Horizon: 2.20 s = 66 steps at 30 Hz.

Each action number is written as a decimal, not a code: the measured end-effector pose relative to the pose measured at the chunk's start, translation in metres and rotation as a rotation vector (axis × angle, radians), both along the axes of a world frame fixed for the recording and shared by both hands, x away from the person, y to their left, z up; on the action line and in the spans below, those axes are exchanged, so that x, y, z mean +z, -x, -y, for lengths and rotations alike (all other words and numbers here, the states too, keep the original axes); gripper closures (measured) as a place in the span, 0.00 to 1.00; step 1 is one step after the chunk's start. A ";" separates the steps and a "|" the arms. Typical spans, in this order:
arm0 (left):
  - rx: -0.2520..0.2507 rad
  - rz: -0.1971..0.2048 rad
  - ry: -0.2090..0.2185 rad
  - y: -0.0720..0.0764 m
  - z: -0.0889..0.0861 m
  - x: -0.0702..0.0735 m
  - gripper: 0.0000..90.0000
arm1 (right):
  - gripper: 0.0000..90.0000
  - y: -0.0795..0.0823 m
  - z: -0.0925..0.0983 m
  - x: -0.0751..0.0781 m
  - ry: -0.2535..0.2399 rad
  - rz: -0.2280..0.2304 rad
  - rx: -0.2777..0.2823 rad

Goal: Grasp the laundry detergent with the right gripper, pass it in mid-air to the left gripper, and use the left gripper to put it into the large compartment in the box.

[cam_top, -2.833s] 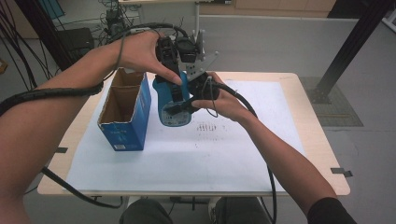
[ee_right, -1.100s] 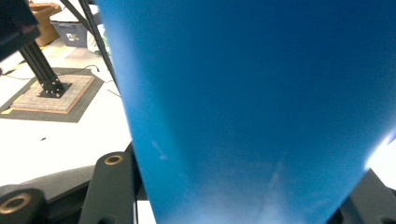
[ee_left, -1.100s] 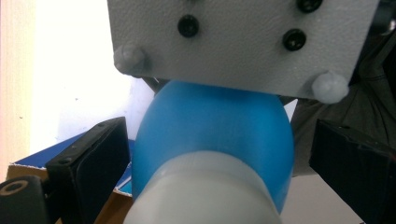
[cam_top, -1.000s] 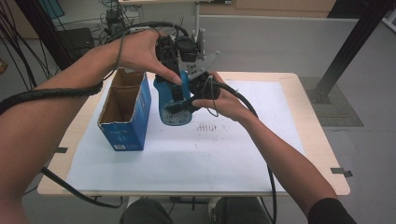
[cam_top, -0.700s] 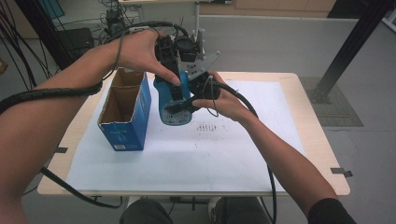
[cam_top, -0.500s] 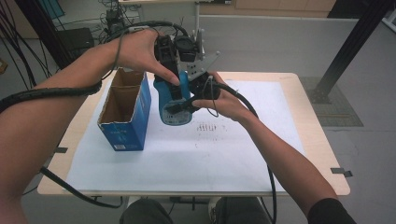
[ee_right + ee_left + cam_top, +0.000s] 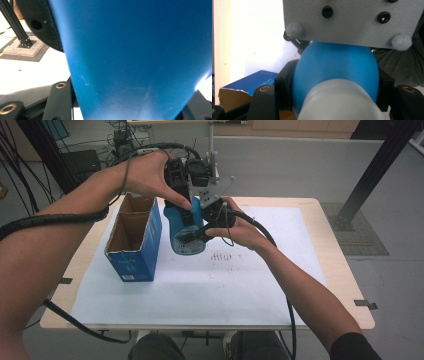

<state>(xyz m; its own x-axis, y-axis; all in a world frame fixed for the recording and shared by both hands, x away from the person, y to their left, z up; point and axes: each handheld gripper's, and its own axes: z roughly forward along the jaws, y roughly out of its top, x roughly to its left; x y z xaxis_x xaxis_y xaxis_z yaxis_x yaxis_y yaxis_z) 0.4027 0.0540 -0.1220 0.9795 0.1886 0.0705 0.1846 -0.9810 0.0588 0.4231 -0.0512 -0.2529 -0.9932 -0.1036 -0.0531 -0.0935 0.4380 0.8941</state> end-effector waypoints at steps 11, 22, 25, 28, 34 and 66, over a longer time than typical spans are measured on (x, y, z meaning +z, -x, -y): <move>-0.008 0.000 -0.010 0.000 0.002 -0.002 0.41 | 0.48 0.001 0.001 -0.002 0.007 0.002 -0.002; -0.010 0.005 -0.017 0.001 0.004 -0.002 0.41 | 0.48 0.001 0.002 -0.002 0.005 0.008 -0.007; -0.010 0.004 -0.020 0.001 0.004 -0.002 0.41 | 0.48 0.001 0.002 -0.002 0.006 0.007 -0.008; -0.009 0.001 -0.028 0.001 0.004 -0.002 0.41 | 0.48 0.001 0.001 -0.002 0.004 0.006 -0.006; -0.009 0.002 -0.028 0.001 0.004 -0.002 0.41 | 0.48 0.001 0.001 -0.002 0.004 0.006 -0.008; -0.004 -0.012 -0.032 0.001 0.004 -0.007 0.41 | 0.47 0.000 0.001 -0.007 0.009 -0.012 0.014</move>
